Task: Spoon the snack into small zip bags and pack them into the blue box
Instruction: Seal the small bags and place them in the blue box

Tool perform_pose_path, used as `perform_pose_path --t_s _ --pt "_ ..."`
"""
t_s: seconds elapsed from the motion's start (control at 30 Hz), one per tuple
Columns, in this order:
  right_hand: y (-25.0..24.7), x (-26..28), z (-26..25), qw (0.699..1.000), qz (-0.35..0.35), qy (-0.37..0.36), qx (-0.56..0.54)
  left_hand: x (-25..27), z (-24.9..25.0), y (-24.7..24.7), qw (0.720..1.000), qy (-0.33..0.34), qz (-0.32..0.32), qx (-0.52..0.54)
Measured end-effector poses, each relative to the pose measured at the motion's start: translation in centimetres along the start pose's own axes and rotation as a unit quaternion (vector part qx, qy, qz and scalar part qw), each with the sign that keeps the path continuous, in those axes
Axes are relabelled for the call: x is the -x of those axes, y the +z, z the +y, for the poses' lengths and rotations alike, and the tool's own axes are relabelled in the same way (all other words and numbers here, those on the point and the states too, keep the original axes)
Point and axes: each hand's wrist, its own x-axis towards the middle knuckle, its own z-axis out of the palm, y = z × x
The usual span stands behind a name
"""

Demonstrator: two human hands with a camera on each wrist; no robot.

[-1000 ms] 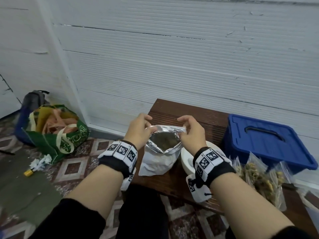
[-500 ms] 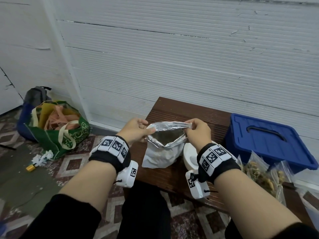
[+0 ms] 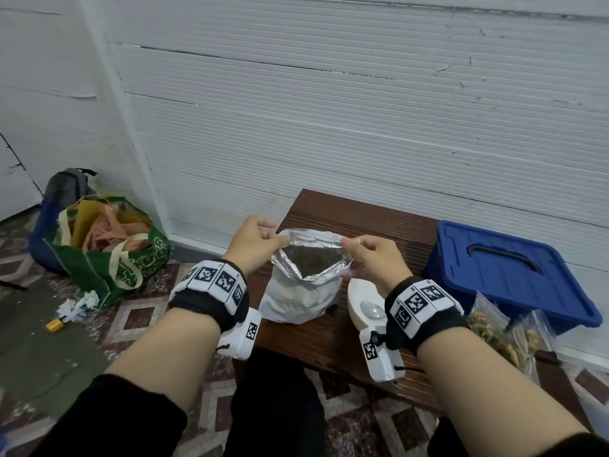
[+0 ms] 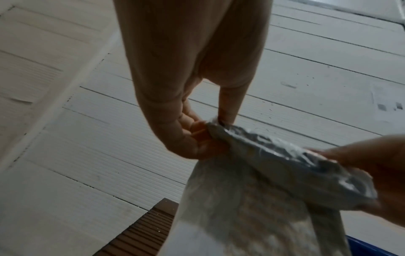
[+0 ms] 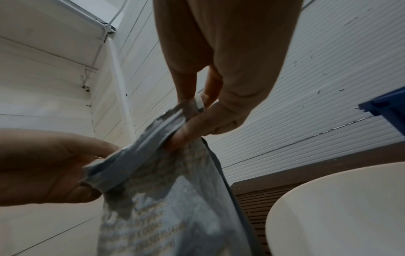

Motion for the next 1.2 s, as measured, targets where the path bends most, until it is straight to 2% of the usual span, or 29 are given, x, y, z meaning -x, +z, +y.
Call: perform_pose_path --t_s 0.17,0.3,0.4,0.47,0.53,0.6,0.67,0.73,0.8,0.87,1.0,1.2 --pt "0.6 0.1 -0.3 0.994 0.034 -0.047 0.089 0.3 -0.5 0.4 0.998 0.044 0.037 0.008" --pt "0.6 -0.2 -0.1 0.963 0.095 -0.121 0.221 0.6 -0.4 0.3 0.993 0.114 0.035 -0.014" --pt "0.7 -0.2 0.1 0.961 0.113 -0.121 0.220 1.2 0.0 0.4 0.987 0.157 0.001 -0.046" --pt "0.6 -0.4 0.4 0.965 0.122 -0.104 0.206 1.2 0.0 0.3 0.986 0.163 -0.004 -0.031" --pt "0.4 -0.5 0.6 0.986 0.101 -0.061 0.119 0.8 -0.3 0.0 0.991 0.133 0.004 0.011" --pt "-0.2 -0.2 0.4 0.999 0.050 -0.001 -0.021 0.7 -0.7 -0.6 0.994 0.074 -0.009 0.082" --pt "-0.9 0.1 0.1 0.992 -0.005 0.028 -0.121 0.9 -1.3 -1.4 0.984 0.022 -0.037 0.172" --pt "-1.5 0.1 0.3 0.984 -0.049 0.031 -0.170 1.0 -2.1 -2.1 0.978 0.005 -0.062 0.198" --pt "-1.8 0.0 0.7 0.985 -0.061 0.018 -0.159 1.2 -2.9 -2.3 0.977 -0.006 -0.085 0.195" --pt "-1.8 -0.1 1.2 0.993 -0.046 -0.007 -0.105 1.1 -3.5 -2.1 0.979 -0.020 -0.085 0.182" --pt "-1.6 -0.7 1.9 0.998 -0.028 -0.048 -0.030 0.9 -3.4 -1.2 0.986 -0.027 -0.021 0.165" --pt "-1.1 -0.9 2.5 0.988 -0.086 -0.092 0.090 0.8 -2.5 0.0 0.956 -0.120 -0.038 0.266"
